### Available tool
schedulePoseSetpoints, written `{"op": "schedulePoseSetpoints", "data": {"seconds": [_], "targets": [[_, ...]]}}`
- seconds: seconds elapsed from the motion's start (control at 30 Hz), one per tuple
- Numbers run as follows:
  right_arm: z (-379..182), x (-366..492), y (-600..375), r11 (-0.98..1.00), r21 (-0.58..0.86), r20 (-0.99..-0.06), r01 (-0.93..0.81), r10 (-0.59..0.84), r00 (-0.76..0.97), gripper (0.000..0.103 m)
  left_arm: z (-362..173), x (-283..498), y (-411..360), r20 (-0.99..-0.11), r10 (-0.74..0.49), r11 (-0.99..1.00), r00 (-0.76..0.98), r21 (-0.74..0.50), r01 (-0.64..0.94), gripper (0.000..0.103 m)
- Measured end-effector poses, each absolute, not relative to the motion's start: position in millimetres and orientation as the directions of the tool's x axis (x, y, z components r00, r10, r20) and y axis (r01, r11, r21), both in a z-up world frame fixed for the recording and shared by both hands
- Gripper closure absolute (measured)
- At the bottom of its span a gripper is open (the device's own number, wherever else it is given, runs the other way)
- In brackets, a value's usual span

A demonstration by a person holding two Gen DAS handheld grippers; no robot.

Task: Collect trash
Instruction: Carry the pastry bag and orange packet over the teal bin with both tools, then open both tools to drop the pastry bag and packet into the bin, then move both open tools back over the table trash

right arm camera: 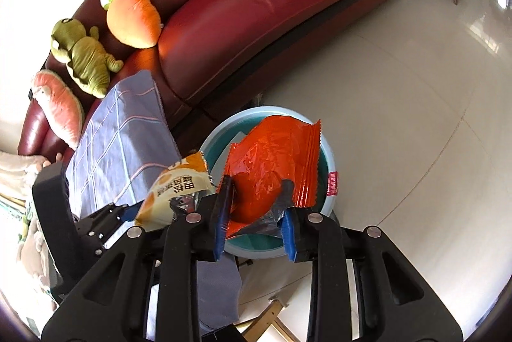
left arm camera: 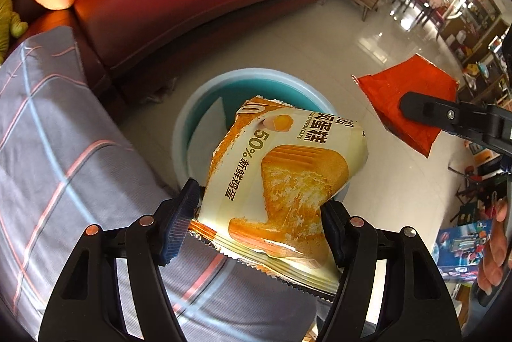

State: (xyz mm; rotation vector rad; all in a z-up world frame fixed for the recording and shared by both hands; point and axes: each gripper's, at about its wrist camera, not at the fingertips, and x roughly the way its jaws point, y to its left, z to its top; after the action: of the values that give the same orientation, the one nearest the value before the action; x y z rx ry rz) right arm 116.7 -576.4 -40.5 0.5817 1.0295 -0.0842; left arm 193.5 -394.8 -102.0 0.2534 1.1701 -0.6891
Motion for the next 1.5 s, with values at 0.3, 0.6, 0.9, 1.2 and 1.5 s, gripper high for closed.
{"op": "schedulePoseSetpoints", "data": {"seconds": [0.3, 0.6, 0.9, 1.2, 1.5], "targets": [[-49, 125, -573, 0.843, 0.416, -0.836, 0.34, 0.207, 0.509, 0.075, -107, 196, -393, -0.913, -0.346, 0.784, 0.215, -0.156, 0.6, 0.008], [-55, 133, -560, 0.855, 0.408, -0.844, 0.322, 0.219, 0.489, 0.075, -106, 192, -376, -0.919, -0.331, 0.801, 0.215, -0.154, 0.578, 0.007], [-54, 157, -530, 0.906, 0.342, -0.868, 0.25, 0.202, 0.455, 0.043, -97, 193, -334, -0.908, -0.336, 0.841, 0.25, -0.17, 0.514, 0.007], [-52, 154, -522, 0.906, 0.323, -0.879, 0.273, 0.18, 0.442, 0.028, -92, 189, -307, -0.905, -0.34, 0.86, 0.255, -0.189, 0.475, 0.007], [-49, 135, -504, 0.919, 0.269, -0.902, 0.287, 0.137, 0.409, 0.019, -80, 173, -278, -0.897, -0.339, 0.874, 0.284, -0.189, 0.448, 0.007]]}}
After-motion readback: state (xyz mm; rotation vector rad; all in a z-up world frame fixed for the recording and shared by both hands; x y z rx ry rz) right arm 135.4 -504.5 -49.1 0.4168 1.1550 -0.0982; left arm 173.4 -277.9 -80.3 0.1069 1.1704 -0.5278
